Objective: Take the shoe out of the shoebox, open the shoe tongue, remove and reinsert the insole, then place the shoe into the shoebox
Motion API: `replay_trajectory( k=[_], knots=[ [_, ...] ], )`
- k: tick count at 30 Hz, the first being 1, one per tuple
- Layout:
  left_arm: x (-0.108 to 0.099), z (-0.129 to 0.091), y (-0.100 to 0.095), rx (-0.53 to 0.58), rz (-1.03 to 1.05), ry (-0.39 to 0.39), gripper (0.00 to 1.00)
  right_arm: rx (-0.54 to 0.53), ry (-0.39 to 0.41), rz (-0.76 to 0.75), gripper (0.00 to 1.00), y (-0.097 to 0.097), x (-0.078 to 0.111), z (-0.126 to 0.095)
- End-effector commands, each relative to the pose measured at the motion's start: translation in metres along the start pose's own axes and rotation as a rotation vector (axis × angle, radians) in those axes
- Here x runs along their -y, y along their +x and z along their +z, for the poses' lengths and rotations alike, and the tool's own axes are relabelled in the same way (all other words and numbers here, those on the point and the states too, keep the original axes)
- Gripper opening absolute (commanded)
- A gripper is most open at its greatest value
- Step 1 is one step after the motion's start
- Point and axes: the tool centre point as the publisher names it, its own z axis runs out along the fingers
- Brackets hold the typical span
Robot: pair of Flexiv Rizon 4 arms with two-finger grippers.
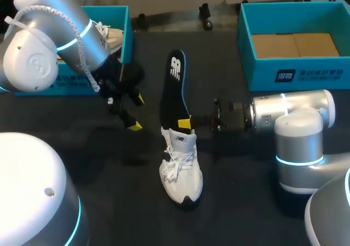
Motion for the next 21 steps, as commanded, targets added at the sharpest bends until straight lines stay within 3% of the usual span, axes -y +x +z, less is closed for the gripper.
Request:
replay_trajectory(
  k=[1, 10, 11, 13, 21],
  knots=[
    [0.000, 0.000, 0.001, 0.002, -0.001, -0.004, 1.00, 0.003, 0.018, -0.006, 0.22, 0.000, -0.007, 0.001],
    [0.000, 0.000, 0.001, 0.002, -0.001, -0.004, 1.00, -0.008, 0.031, -0.021, 0.23, -0.005, -0.016, 0.001],
    [0.000, 0.000, 0.001, 0.002, -0.001, -0.004, 1.00, -0.017, 0.035, -0.022, 0.20, -0.006, -0.018, 0.001],
    [0.000, 0.000, 0.001, 0.002, -0.001, -0.004, 1.00, -0.036, 0.041, -0.024, 0.00, -0.008, -0.019, 0.001],
    [0.000, 0.000, 0.001, 0.002, -0.001, -0.004, 1.00, -0.130, 0.060, 0.004, 0.00, -0.018, -0.015, 0.001]
  ],
)
